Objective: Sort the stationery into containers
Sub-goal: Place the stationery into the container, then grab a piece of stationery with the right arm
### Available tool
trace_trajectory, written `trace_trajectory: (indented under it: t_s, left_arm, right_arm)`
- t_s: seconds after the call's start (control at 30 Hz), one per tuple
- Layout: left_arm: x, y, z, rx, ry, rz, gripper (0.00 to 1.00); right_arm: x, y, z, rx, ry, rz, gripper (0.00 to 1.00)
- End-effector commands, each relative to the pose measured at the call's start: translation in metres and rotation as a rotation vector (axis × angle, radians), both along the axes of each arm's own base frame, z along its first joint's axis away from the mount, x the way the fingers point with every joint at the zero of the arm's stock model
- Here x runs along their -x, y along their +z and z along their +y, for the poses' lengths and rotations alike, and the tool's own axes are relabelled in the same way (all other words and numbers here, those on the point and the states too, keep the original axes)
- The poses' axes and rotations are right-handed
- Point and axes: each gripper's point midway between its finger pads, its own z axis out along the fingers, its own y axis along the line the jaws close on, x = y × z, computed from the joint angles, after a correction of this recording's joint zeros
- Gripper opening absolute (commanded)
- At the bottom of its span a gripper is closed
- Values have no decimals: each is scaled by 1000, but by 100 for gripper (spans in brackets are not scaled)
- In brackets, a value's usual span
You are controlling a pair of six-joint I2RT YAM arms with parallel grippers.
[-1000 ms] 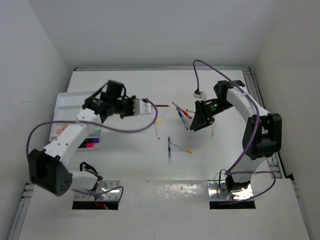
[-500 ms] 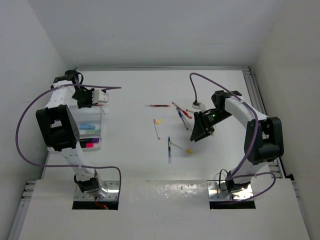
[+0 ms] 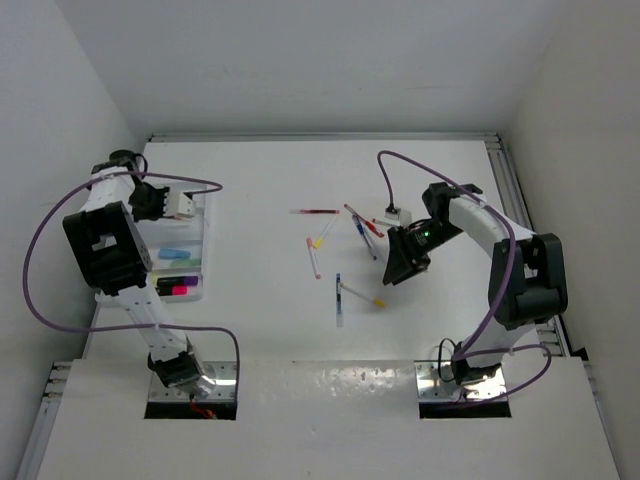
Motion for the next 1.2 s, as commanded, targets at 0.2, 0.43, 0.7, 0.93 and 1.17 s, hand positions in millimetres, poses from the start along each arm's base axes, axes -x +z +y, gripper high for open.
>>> trace_trajectory:
  t_s: [0.2, 0.43, 0.7, 0.93, 1.17]
  left_arm:
    - [-3, -2, 21, -34, 11, -37, 22]
    - [-18, 22, 16, 31, 135, -123, 61]
    - [-43, 156, -32, 521, 506, -407, 100]
    - [-2, 244, -70, 846, 668, -569, 100]
    - [49, 299, -99, 1019, 757, -796, 100]
  right_arm:
    - [-11, -12, 2, 59, 37, -91, 48]
    - [-21, -30, 15, 215, 118, -208, 47]
    - [-28, -54, 62, 384, 19, -429, 47]
    - [-26, -65, 87, 498, -22, -510, 47]
    - [-18, -84, 95, 575, -76, -418, 46]
